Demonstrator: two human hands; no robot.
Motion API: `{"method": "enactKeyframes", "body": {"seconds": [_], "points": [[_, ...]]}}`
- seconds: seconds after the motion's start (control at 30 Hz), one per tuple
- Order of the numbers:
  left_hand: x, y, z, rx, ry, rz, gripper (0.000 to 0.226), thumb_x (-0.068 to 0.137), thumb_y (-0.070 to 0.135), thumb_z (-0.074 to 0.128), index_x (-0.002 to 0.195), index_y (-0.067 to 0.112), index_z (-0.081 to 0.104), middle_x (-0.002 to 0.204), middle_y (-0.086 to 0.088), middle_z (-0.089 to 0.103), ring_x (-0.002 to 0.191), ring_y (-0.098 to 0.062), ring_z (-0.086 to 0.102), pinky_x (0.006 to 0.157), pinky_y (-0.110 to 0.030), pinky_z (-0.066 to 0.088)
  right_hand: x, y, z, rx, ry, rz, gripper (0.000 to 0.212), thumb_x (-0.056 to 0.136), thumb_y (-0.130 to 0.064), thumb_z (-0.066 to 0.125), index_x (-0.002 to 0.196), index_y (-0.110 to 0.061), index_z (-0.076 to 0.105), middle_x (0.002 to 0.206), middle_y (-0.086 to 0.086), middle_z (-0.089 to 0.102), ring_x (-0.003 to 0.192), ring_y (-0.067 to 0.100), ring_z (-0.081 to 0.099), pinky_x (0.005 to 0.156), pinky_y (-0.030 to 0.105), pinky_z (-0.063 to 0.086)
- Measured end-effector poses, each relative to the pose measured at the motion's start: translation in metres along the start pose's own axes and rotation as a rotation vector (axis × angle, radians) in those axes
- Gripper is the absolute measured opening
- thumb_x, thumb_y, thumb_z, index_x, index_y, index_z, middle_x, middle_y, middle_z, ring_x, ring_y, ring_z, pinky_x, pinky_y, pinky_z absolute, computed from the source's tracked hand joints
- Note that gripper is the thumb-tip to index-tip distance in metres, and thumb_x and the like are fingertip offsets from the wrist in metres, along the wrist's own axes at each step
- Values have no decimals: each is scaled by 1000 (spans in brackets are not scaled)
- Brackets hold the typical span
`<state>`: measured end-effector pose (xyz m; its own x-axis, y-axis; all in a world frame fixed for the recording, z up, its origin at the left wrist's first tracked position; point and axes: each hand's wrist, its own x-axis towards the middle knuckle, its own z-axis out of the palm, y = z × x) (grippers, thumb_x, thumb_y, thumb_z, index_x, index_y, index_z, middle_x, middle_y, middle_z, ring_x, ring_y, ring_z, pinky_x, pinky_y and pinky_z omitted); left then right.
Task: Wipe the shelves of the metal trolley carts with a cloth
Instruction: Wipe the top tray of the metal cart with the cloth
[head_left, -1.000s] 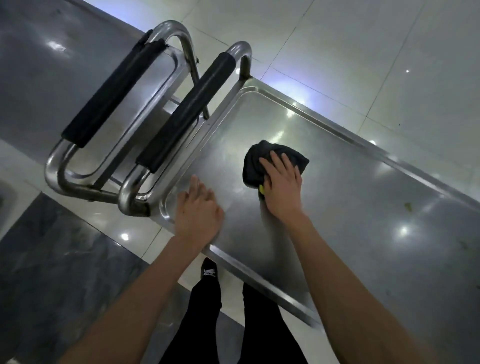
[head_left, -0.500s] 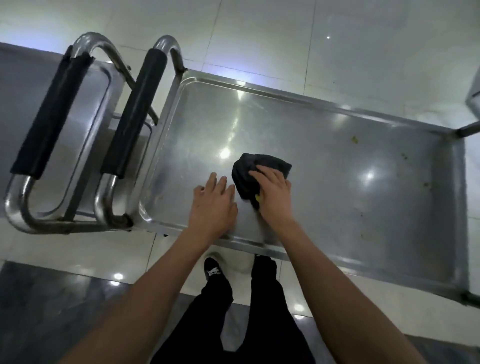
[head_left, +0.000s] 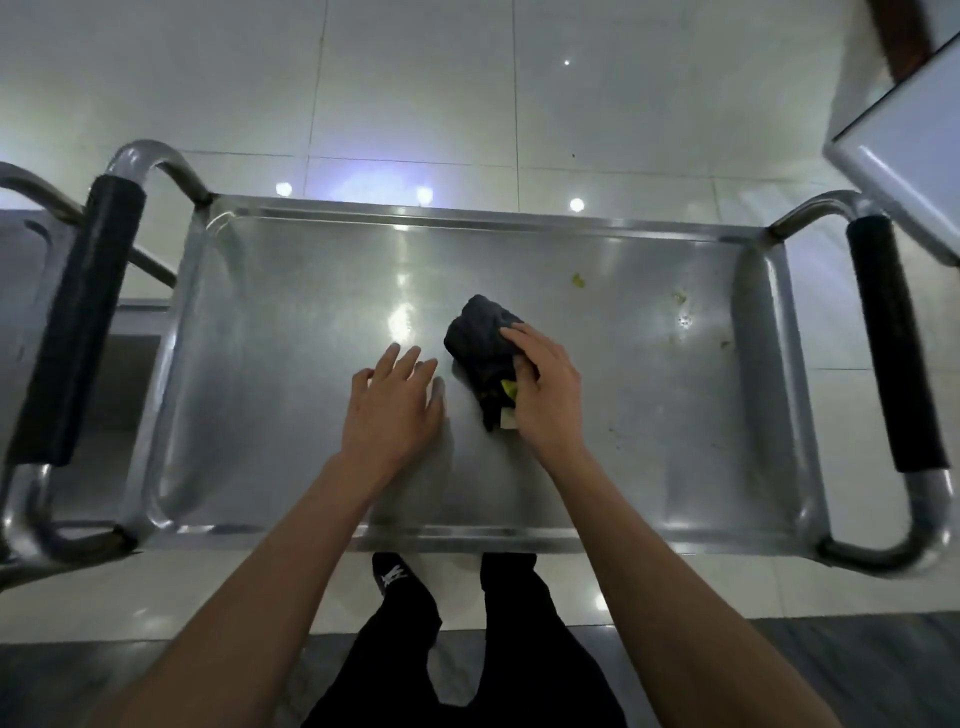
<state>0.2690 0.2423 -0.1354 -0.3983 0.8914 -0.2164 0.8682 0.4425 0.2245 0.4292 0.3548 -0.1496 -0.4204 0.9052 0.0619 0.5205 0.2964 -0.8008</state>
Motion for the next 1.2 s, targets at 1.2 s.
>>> {"method": "enactKeyframes", "body": {"seconds": [1.2], "points": [[131, 85, 28, 49, -30, 18, 85, 82, 82, 44, 137, 16, 39, 146, -5, 38, 130, -27, 45, 98, -50, 45, 161, 91, -20, -578, -236, -152, 45, 96, -23, 52, 142, -28, 51, 156, 2, 41, 149, 25, 28, 118, 48, 25]]}}
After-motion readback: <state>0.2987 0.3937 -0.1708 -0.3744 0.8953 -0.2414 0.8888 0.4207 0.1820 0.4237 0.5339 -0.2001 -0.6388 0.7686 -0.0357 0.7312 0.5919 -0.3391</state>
